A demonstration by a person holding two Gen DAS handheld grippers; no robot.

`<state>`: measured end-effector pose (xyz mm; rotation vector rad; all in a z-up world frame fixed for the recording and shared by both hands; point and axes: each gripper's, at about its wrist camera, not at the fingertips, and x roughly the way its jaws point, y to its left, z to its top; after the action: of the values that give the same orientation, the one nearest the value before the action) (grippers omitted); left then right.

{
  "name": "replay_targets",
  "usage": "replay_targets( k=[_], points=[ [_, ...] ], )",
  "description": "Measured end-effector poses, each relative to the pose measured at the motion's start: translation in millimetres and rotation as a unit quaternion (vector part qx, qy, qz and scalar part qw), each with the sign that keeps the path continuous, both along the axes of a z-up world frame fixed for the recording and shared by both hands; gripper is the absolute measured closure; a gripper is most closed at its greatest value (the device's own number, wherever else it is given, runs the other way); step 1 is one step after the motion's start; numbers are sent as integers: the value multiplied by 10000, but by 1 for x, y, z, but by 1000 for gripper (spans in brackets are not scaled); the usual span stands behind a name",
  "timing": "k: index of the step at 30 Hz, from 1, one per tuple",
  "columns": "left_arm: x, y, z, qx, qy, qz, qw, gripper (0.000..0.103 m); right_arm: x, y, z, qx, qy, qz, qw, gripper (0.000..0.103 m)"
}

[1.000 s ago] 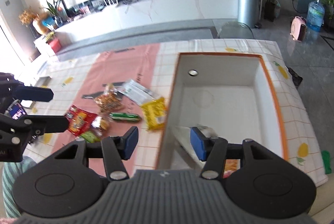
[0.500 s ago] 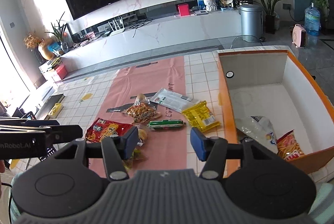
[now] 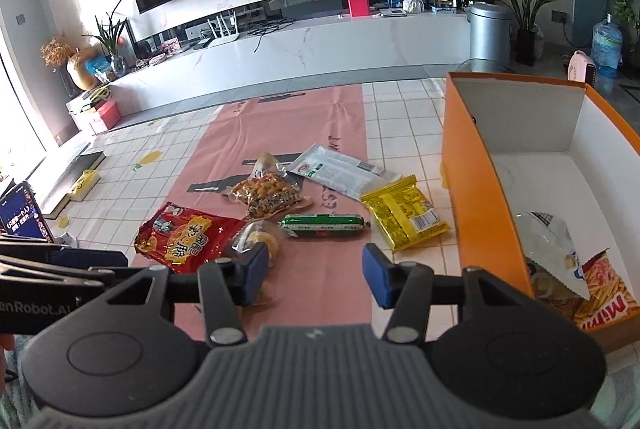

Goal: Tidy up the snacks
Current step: 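Move both tools back over the remaining snacks on the table, then grasp the green raisin pack with the left tool while the right tool grasps the clear pastry bag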

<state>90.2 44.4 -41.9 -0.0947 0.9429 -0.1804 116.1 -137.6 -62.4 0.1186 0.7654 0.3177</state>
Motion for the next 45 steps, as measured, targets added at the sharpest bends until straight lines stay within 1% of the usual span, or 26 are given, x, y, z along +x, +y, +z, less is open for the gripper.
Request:
replay_targets(
  k=[4, 7, 10, 12, 15, 17, 22, 23, 25, 26, 27, 28, 29, 30, 34, 37, 40, 43, 44, 45],
  points=[
    [16, -4, -13, 35, 197, -4, 9998, 29, 17, 3, -9, 8, 65, 91, 9999, 54],
    [29, -5, -25, 87, 361, -39, 9993, 29, 33, 3, -19, -13, 210, 150, 9997, 54],
    [34, -10, -36, 247, 516, -209, 9981, 28, 48, 0, -30, 197, 447, 228, 9985, 54],
    [33, -13, -41, 372, 524, -338, 9974, 28, 56, 1, -37, 296, 568, 254, 9976, 54],
    [34, -16, -47, 546, 470, -405, 9966, 28, 61, 6, -45, 347, 605, 373, 9969, 54],
    [37, -18, -50, 599, 414, -430, 9964, 28, 64, 10, -50, 422, 608, 441, 9963, 54],
    [44, -21, -61, 697, 442, -459, 9955, 29, 72, 16, -58, 535, 701, 540, 9946, 54],
    [46, -22, -63, 706, 463, -455, 9954, 29, 73, 16, -60, 526, 707, 551, 9946, 54],
    [47, -22, -66, 734, 472, -428, 9953, 37, 74, 18, -61, 538, 697, 577, 9944, 54],
    [48, -21, -68, 764, 492, -406, 9950, 43, 75, 19, -62, 547, 697, 596, 9943, 54],
    [48, -19, -69, 709, 495, -412, 9954, 48, 76, 19, -62, 559, 705, 618, 9940, 54],
    [48, -16, -68, 592, 486, -378, 9963, 50, 77, 20, -63, 578, 706, 644, 9937, 54],
    [47, -14, -67, 525, 465, -344, 9969, 54, 78, 22, -64, 600, 704, 670, 9935, 53],
    [46, -12, -66, 508, 435, -328, 9972, 55, 79, 24, -64, 628, 710, 704, 9930, 53],
    [43, -8, -56, 493, 353, -284, 9978, 57, 83, 33, -67, 710, 707, 804, 9917, 48],
    [40, -3, -47, 379, 284, -272, 9985, 57, 89, 41, -68, 755, 742, 832, 9909, 46],
    [40, 3, -47, 235, 326, -226, 9989, 57, 95, 50, -70, 781, 796, 883, 9898, 46],
    [40, 5, -47, 210, 343, -197, 9990, 57, 99, 58, -75, 665, 849, 918, 9899, 45],
    [40, 5, -48, 188, 349, -199, 9990, 57, 100, 59, -78, 689, 874, 916, 9896, 41],
    [41, 5, -49, 167, 362, -201, 9990, 57, 102, 59, -81, 739, 929, 904, 9888, 41]
  ],
)
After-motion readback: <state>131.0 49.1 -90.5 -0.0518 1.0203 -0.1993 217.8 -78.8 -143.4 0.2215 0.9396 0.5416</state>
